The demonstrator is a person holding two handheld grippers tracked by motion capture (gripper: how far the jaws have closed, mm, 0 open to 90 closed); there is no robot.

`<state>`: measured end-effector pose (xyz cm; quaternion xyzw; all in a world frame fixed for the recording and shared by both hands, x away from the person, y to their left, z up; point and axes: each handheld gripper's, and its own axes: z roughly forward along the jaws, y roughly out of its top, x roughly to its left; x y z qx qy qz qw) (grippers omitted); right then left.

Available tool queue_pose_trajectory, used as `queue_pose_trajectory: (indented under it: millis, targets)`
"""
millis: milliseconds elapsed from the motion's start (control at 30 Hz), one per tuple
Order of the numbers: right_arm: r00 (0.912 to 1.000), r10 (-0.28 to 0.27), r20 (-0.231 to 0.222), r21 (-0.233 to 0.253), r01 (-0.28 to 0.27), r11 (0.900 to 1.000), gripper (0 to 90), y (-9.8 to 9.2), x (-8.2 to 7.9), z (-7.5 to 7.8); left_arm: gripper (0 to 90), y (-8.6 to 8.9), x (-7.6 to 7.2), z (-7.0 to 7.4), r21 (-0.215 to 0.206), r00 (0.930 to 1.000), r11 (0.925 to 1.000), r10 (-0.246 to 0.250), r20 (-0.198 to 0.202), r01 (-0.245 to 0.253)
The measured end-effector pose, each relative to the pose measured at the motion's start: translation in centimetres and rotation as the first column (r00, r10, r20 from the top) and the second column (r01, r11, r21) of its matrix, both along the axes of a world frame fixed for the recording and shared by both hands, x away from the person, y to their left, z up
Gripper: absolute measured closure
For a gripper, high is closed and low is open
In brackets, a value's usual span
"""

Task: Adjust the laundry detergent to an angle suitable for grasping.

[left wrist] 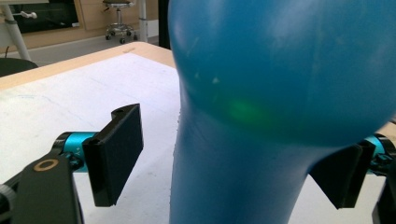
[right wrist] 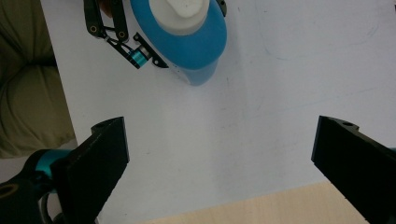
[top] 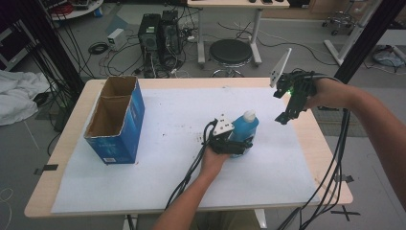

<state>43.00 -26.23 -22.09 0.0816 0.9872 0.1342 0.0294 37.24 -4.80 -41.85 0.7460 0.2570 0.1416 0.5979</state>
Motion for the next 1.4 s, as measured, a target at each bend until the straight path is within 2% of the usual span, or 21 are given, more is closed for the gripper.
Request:
queue_pose_trajectory:
  millis: [533, 700, 1167, 1400]
  targets:
    - [1.0000, -0.003, -0.001, 0.000, 0.003, 1.000, 3.0, -0.1, 0.0, 0.0, 30.7, -0.3, -0.3, 0.1, 0.010, 0.9993, 0.9999, 0.007, 0.036, -0.008]
    - [1.0000, -0.002, 0.001, 0.002, 0.002, 1.000, 3.0, 0.0, 0.0, 0.0, 41.8, -0.5, -0.6, 0.3, 0.022, 0.9979, 0.9997, -0.009, 0.063, 0.008]
    - [1.0000, -0.007, 0.007, 0.009, 0.006, 1.000, 3.0, -0.3, -0.1, 0.2, 44.2, -0.1, -0.6, 0.5, 0.035, 0.9976, 0.9994, -0.002, 0.070, 0.000]
    - [0.9999, -0.011, 0.010, 0.009, 0.011, 1.000, 3.0, -0.3, -0.4, 0.4, 44.7, 1.5, -0.4, 1.9, 0.015, 0.9956, 0.9995, -0.027, 0.089, 0.026]
